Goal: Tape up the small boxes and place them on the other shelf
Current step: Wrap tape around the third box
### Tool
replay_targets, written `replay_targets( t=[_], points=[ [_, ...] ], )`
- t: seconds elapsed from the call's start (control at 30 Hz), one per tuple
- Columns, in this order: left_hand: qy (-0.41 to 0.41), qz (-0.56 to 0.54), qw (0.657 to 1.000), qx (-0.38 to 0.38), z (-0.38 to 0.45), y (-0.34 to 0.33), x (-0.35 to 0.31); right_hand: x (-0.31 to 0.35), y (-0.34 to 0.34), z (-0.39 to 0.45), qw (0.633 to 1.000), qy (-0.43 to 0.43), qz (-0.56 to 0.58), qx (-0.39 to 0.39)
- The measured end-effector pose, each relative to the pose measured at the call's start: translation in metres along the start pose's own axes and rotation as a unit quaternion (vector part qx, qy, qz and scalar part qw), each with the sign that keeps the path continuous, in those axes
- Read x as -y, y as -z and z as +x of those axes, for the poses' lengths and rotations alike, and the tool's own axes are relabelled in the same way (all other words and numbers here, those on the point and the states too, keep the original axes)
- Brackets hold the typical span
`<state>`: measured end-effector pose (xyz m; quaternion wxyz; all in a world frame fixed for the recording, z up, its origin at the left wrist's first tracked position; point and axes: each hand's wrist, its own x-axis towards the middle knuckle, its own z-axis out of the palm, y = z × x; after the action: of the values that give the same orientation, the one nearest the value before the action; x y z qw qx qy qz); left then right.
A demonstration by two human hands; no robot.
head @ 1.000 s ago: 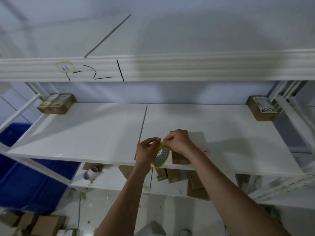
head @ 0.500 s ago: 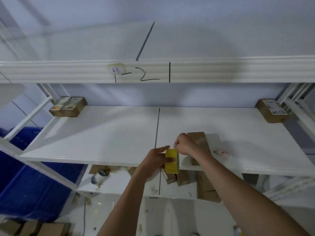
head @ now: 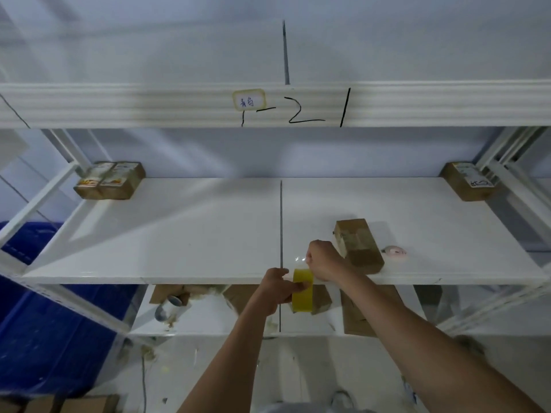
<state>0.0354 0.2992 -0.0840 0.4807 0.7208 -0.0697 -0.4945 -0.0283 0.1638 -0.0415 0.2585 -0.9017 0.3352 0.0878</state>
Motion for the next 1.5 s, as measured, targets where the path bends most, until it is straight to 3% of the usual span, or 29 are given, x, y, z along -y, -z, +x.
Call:
replay_targets(
  t=[0.17,0.8,1.03,1.2,1.5],
  points=[
    [0.018,0.017,0.993,-0.112,0.011,-0.002,0.013,0.008,-0.008,0.002,1.000,0.014,-0.023,-0.002],
    [0.089,0.058,0.982,-0.157,0.042,-0.016,0.033,0.002,-0.035,0.053,0.998,0.000,-0.057,-0.011],
    [0.066,0.068,0.980,-0.174,0.052,-0.014,0.039,0.002,-0.043,0.060,0.998,-0.010,-0.057,-0.027],
    [0.035,0.153,0.969,-0.190,0.051,-0.015,0.042,0.001,-0.048,0.058,0.997,-0.015,-0.066,-0.042],
    [0.048,0.226,0.957,-0.177,0.044,-0.007,0.043,-0.006,-0.016,0.060,0.983,-0.003,-0.064,-0.174]
  ],
)
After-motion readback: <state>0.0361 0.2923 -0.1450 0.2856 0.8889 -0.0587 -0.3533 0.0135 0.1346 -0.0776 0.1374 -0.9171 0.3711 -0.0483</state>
